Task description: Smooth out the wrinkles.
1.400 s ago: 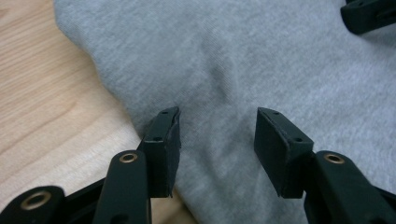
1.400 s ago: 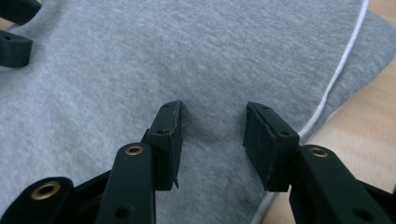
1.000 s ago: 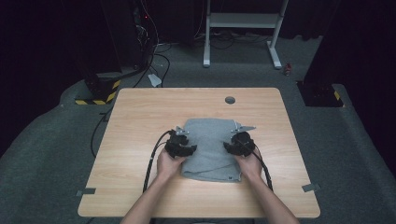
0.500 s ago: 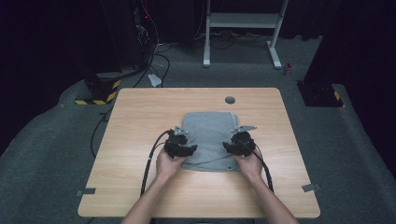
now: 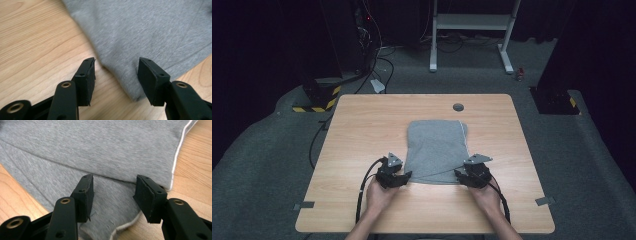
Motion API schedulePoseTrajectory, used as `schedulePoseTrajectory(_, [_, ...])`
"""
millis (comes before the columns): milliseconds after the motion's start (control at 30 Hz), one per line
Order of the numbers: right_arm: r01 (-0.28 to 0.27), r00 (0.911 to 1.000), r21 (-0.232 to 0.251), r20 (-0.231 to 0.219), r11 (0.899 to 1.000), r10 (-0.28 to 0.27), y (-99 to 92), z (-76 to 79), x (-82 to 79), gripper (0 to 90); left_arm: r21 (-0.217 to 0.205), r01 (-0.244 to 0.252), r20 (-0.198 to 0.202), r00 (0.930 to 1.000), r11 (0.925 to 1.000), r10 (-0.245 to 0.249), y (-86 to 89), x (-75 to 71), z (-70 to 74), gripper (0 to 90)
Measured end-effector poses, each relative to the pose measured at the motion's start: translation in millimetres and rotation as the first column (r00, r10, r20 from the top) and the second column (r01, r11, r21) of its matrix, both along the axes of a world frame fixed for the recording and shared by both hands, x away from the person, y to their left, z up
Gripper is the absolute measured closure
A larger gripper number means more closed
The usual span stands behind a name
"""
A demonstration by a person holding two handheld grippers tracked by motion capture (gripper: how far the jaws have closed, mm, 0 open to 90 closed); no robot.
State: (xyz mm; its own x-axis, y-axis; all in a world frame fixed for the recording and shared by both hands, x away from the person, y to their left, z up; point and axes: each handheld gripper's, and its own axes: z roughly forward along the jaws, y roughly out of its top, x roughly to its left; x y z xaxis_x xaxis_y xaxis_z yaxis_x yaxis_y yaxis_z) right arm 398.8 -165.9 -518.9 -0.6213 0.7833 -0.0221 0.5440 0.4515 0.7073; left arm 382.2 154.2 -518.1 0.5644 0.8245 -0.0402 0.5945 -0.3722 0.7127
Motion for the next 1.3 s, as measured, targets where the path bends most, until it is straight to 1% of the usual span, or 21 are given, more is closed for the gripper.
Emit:
schedulePoseTrajectory(67, [0.003,1.0,0.008,0.009,1.0,-0.003,-2.7,-1.2,-1.2,49.0,-0.007,-0.004,-0.009,1.0,1.0,0.004,0.5,0.4,0.3,49.8])
schedulePoseTrajectory(133, [0.007,0.9999,0.003,0.011,1.0,-0.007,-2.5,-1.1,-2.1,48.8,0.003,0.001,-0.01,1.0,1.0,-0.001,0.2,0.9,1.0,50.9])
schedulePoseTrajectory(200, [0.008,0.9999,0.005,0.013,1.0,-0.008,-2.8,-1.3,-2.0,48.7,0.001,0.003,-0.011,0.9999,1.0,-0.002,0.4,0.8,1.0,51.5])
schedulePoseTrajectory(333, [0.014,0.9999,0.007,0.002,1.0,-0.014,-3.4,-0.4,-3.1,47.9,-0.021,0.0,-0.019,0.9998,0.9998,0.0,4.3,-2.2,0.7,51.5])
schedulePoseTrajectory(367, [0.016,0.9999,0.004,-0.005,1.0,-0.016,-3.4,0.3,-4.0,47.4,-0.031,-0.012,-0.03,0.9995,0.9994,0.011,5.7,-3.6,1.0,51.1])
schedulePoseTrajectory(400, [0.015,0.9998,-0.001,-0.016,1.0,-0.015,-2.8,1.6,-5.2,47.1,-0.03,-0.018,-0.038,0.9991,0.9994,0.017,6.7,-3.7,1.9,50.0])
schedulePoseTrajectory(433, [0.011,0.9997,-0.007,-0.023,1.0,-0.011,-2.0,2.7,-5.7,46.6,-0.044,-0.021,-0.042,0.9989,0.9988,0.019,7.8,-4.5,3.4,48.7])
schedulePoseTrajectory(467, [0.013,0.9993,-0.018,-0.033,1.0,-0.014,-0.5,4.8,-6.6,46.6,-0.056,-0.023,-0.036,0.9992,0.9982,0.021,8.6,-4.9,4.3,47.9])
schedulePoseTrajectory(500, [0.014,0.9994,-0.019,-0.033,1.0,-0.015,-0.4,6.2,-6.8,46.6,-0.072,-0.026,-0.031,0.9992,0.997,0.024,9.6,-5.1,5.7,47.3])
schedulePoseTrajectory(567, [0.025,0.9994,0.01,-0.026,1.0,-0.025,-3.8,10.2,-6.2,47.0,-0.108,-0.036,-0.019,0.9992,0.9935,0.034,12.3,-4.7,8.5,45.6])
schedulePoseTrajectory(633, [0.053,0.9984,0.055,-0.024,0.997,-0.052,-9.9,14.8,-4.4,47.2,-0.144,-0.054,-0.007,0.9985,0.9881,0.054,14.5,-6.0,11.8,43.9])
schedulePoseTrajectory(733, [0.065,0.9977,0.067,-0.02,0.996,-0.064,-15.9,20.3,-1.5,47.2,-0.166,-0.062,0.008,0.9979,0.9842,0.064,18.9,-7.4,16.4,42.3])
schedulePoseTrajectory(767, [0.072,0.9974,0.074,-0.015,0.995,-0.071,-17.8,22.9,-1.2,47.3,-0.166,-0.066,0.016,0.9974,0.9839,0.07,20.5,-7.6,18.5,42.0])
schedulePoseTrajectory(800, [0.075,0.9972,0.09,-0.006,0.993,-0.075,-20.6,25.2,-0.9,47.2,-0.172,-0.066,0.023,0.9972,0.9829,0.071,22.6,-7.9,21.0,41.3])
schedulePoseTrajectory(867, [0.088,0.9961,0.12,-0.005,0.989,-0.088,-25.1,29.9,-1.2,47.2,-0.198,-0.065,0.038,0.9965,0.9781,0.074,27.6,-9.2,26.4,41.1])
schedulePoseTrajectory(933, [0.089,0.9959,0.142,-0.001,0.986,-0.09,-28.2,33.6,-0.9,47.1,-0.205,-0.069,0.047,0.9957,0.9763,0.08,30.6,-8.7,30.0,41.0])
schedulePoseTrajectory(967, [0.09,0.9958,0.142,0.002,0.986,-0.091,-29.4,35.4,0.0,46.9,-0.206,-0.071,0.045,0.9957,0.9759,0.082,32.0,-7.5,31.9,40.5])
schedulePoseTrajectory(1033, [0.1,0.9948,0.145,0.006,0.984,-0.102,-31.8,39.9,1.9,46.3,-0.211,-0.073,0.054,0.9949,0.9749,0.086,36.1,-5.2,36.0,39.3])
schedulePoseTrajectory(1100, [0.105,0.9938,0.176,0.017,0.979,-0.11,-35.2,45.4,1.3,46.2,-0.222,-0.081,0.069,0.9928,0.9716,0.098,40.1,-5.4,40.2,38.2])
schedulePoseTrajectory(1167, [0.103,0.9934,0.188,0.031,0.977,-0.11,-38.2,49.8,0.6,45.6,-0.238,-0.084,0.078,0.9914,0.9676,0.105,44.1,-6.2,43.2,37.5])
schedulePoseTrajectory(1300, [0.115,0.9914,0.209,0.038,0.971,-0.125,-45.5,55.2,1.0,45.0,-0.244,-0.086,0.09,0.9897,0.9658,0.111,49.8,-7.8,45.4,36.6])
